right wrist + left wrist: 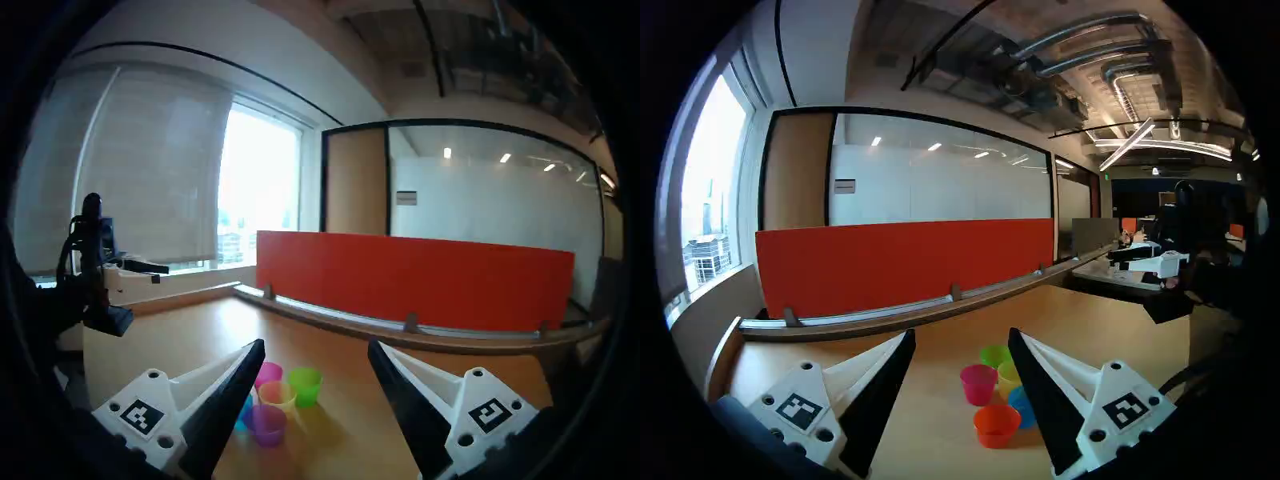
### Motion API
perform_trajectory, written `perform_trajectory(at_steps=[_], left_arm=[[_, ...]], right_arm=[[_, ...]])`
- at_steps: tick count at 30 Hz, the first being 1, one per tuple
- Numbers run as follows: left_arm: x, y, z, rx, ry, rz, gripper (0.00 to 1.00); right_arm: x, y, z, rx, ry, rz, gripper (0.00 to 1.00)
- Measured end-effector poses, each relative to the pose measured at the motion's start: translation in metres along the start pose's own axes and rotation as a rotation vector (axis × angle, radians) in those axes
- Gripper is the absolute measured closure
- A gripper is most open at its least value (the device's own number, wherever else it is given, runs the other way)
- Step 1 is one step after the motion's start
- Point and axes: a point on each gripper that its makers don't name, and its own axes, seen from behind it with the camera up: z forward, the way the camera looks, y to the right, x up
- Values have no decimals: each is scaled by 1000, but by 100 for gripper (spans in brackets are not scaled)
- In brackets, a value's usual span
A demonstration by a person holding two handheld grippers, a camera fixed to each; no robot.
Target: Pour water
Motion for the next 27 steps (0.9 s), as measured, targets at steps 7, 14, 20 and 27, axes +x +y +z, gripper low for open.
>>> perform_trajectory(at_steps=[7, 14, 20, 27], left_arm=[[2, 13, 3, -72, 6, -9, 15], [-9, 15, 4, -101, -34, 6, 15], [-22, 24, 5, -152, -77, 14, 15], [-40, 35, 6, -217, -130, -3, 14]], right_arm=[[7, -24, 2, 107, 5, -38, 0], [9, -34, 3, 150, -14, -65, 0], [4, -37, 5, 192, -58, -37, 0], [-2, -32, 7, 211, -105, -28, 0]])
